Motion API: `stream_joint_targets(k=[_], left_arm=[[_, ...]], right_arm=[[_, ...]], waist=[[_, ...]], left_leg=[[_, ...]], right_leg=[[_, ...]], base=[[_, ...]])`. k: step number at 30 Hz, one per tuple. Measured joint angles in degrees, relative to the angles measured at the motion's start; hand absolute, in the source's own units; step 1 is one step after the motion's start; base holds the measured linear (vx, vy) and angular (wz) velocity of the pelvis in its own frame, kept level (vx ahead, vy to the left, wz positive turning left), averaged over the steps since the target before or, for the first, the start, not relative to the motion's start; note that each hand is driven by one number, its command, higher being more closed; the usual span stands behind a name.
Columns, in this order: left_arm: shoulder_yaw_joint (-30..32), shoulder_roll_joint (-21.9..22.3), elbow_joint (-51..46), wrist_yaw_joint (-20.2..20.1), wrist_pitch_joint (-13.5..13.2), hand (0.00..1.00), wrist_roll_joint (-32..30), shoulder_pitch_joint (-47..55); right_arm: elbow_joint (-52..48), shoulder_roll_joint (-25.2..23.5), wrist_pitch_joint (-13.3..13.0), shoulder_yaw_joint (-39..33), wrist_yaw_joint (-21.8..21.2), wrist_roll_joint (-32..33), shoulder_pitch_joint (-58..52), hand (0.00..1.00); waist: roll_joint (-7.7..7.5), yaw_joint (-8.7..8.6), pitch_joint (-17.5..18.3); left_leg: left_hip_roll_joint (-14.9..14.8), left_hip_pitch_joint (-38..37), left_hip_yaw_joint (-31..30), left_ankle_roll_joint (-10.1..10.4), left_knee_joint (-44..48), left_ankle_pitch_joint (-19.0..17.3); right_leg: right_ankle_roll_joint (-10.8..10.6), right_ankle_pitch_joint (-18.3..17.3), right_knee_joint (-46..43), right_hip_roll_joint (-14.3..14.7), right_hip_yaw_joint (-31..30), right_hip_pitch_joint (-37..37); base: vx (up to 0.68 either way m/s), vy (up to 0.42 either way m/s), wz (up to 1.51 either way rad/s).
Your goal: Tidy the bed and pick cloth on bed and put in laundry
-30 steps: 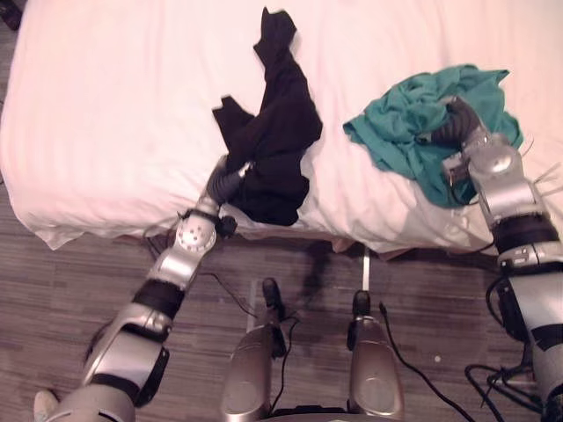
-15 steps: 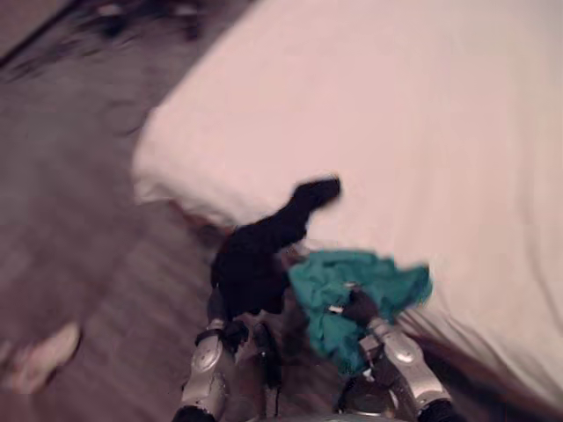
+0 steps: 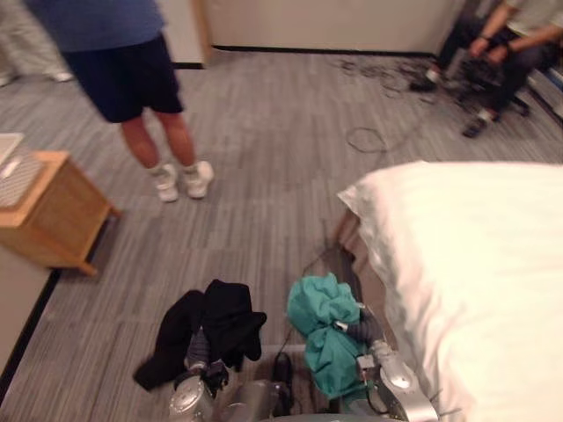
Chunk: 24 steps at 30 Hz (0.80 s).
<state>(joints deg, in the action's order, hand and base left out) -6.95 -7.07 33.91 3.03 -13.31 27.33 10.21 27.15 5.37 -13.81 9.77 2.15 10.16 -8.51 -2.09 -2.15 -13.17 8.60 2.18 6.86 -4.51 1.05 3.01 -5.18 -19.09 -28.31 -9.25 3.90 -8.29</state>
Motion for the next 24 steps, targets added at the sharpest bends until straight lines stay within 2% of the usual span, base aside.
stream_joint_targets(k=[1,2,3,4,8,12,14,15,17,18,19,20,21,22,24], left_arm=[[-0.34,0.0,0.09,-0.54,-0.09,1.0,0.01,0.24],[-0.46,0.18,0.28,-1.02,-0.11,1.0,0.02,0.9],[-1.61,0.96,0.42,-1.73,-0.39,1.0,0.11,1.33],[-2.57,1.73,3.94,-3.01,-0.36,1.0,1.15,-0.88],[-2.56,1.74,3.94,-3.01,-0.36,1.0,1.15,-0.89],[-2.25,1.71,4.14,-3.02,-0.45,1.0,0.91,-0.89],[-2.13,1.73,4.98,-3.06,-0.83,1.0,0.44,-1.12],[-1.91,1.64,5.12,-3.1,-1.2,1.0,0.0,-1.47],[-1.53,1.21,5.57,-3.2,-2.15,1.0,-0.71,-1.84],[-0.28,1.26,6.9,-3.17,-2.72,1.0,-1.15,-1.71],[0.49,1.48,7.79,-3.07,-2.8,1.0,-1.23,-1.7],[0.66,1.44,8.13,-3.07,-2.8,1.0,-1.49,-1.69],[0.95,1.07,8.43,-3.13,-2.87,1.0,-2.43,-1.77],[0.98,1.06,8.48,-3.23,-3.18,1.0,-3.09,-2.06],[0.8,1.66,8.51,-4.15,-4.29,1.0,-3.4,-2.98]], right_arm=[[0.05,-0.49,-0.23,-0.99,0.31,0.33,0.03,1.0],[0.17,-1.23,-0.67,-2.26,0.73,0.83,-0.33,1.0],[0.9,-1.26,-1.44,-4.53,0.75,2.05,0.31,1.0],[5.77,-2.63,-2.76,-4.78,2.82,6.21,0.14,1.0],[5.77,-2.61,-2.76,-4.83,2.81,6.21,0.11,1.0],[7.8,-2.52,-3.41,-6.46,2.09,6.21,-0.52,1.0],[9.27,-2.23,-3.41,-7.67,1.07,6.2,-1.16,1.0],[9.85,-1.35,-3.4,-7.74,0.22,6.19,-1.34,1.0],[9.88,-0.38,-3.34,-7.74,-0.88,6.1,-1.4,1.0],[9.87,0.34,-3.35,-7.94,-1.6,6.05,-1.78,1.0],[9.83,0.95,-3.37,-8.51,-2.41,6.02,-1.95,1.0],[9.77,1.18,-3.37,-9.11,-2.75,5.75,-2.15,1.0],[9.78,1.13,-3.37,-10.07,-3.63,4.9,-2.31,1.0],[9.73,1.3,-3.44,-11.08,-3.83,4.76,-2.2,1.0],[9.69,2.13,-3.35,-13.64,-4.39,2.34,-2.14,1.0]], waist=[[-0.24,0.0,0.16],[-1.44,-0.13,1.19],[0.38,0.79,1.68],[1.31,0.05,4.15],[1.43,0.04,4.2],[1.47,0.02,4.23],[1.65,0.0,4.72],[1.95,-0.07,4.78],[2.06,0.03,4.33],[2.27,0.16,3.95],[3.17,0.21,3.26],[3.17,0.21,2.71],[3.56,0.19,2.51],[3.58,-0.08,2.36],[4.06,0.14,1.3]], left_leg=[[0.87,-0.66,-0.94,0.41,-0.87,0.26],[2.15,-1.53,-2.71,1.84,-1.76,-0.21],[1.53,-0.91,-3.26,0.26,0.12,1.78],[-5.9,-2.05,1.15,1.34,-3.3,2.15],[-5.9,-2.04,1.15,1.34,-3.35,2.13],[-5.83,-1.6,1.16,2.67,-3.13,0.7],[-5.83,0.03,1.22,3.27,-1.91,-0.72],[-6.28,3.13,1.59,3.82,1.7,-2.86],[-7.79,7.17,3.63,4.26,9.49,-6.04],[-9.76,9.23,5.91,5.67,17.31,-10.03],[-11.7,10.38,6.55,8.72,22.99,-13.66],[-12.82,10.72,6.59,11.58,25.71,-15.34],[-13.94,12.48,6.69,11.81,31.16,-15.8],[-13.83,13.94,6.74,11.18,31.59,-15.93],[-13.85,16.25,7.39,11.99,25.79,-14.44]], right_leg=[[-0.14,3.73,1.66,0.09,-1.13,0.06],[1.36,6.59,3.01,-0.59,-2.85,0.33],[1.54,6.93,3.13,-0.29,-2.26,0.9],[3.03,15.8,19.01,7.15,-3.28,6.14],[3.04,15.79,19.04,7.18,-3.29,6.12],[3.06,15.79,19.66,7.4,-3.25,6.01],[3.41,15.61,19.63,7.39,-3.11,4.91],[3.59,15.5,17.76,7.48,-2.82,3.54],[4.52,11.59,9.4,7.74,-0.57,0.13],[6.24,7.31,4.98,8.3,1.01,0.14],[7.44,5.01,4.0,8.61,0.57,1.07],[8.24,4.5,4.74,9.34,-0.04,2.12],[8.84,4.35,5.99,9.49,-0.33,3.9],[8.84,4.35,7.09,9.06,-0.35,4.85],[8.85,4.36,9.91,8.17,-0.15,7.71]], base=[[0.1,-0.11,1.26],[0.16,-0.095,0.91],[0.14,-0.079,0.66],[0.09,-0.026,0.27],[0.0,0.0,0.0],[0.01,-0.008,0.0],[0.04,-0.04,0.01],[0.06,-0.061,0.0],[0.05,-0.121,-0.13],[0.03,-0.181,-0.36],[0.02,-0.16,-0.38],[0.04,-0.099,-0.3],[0.07,-0.076,-0.1],[0.12,-0.084,0.04],[0.2,-0.017,0.14]])
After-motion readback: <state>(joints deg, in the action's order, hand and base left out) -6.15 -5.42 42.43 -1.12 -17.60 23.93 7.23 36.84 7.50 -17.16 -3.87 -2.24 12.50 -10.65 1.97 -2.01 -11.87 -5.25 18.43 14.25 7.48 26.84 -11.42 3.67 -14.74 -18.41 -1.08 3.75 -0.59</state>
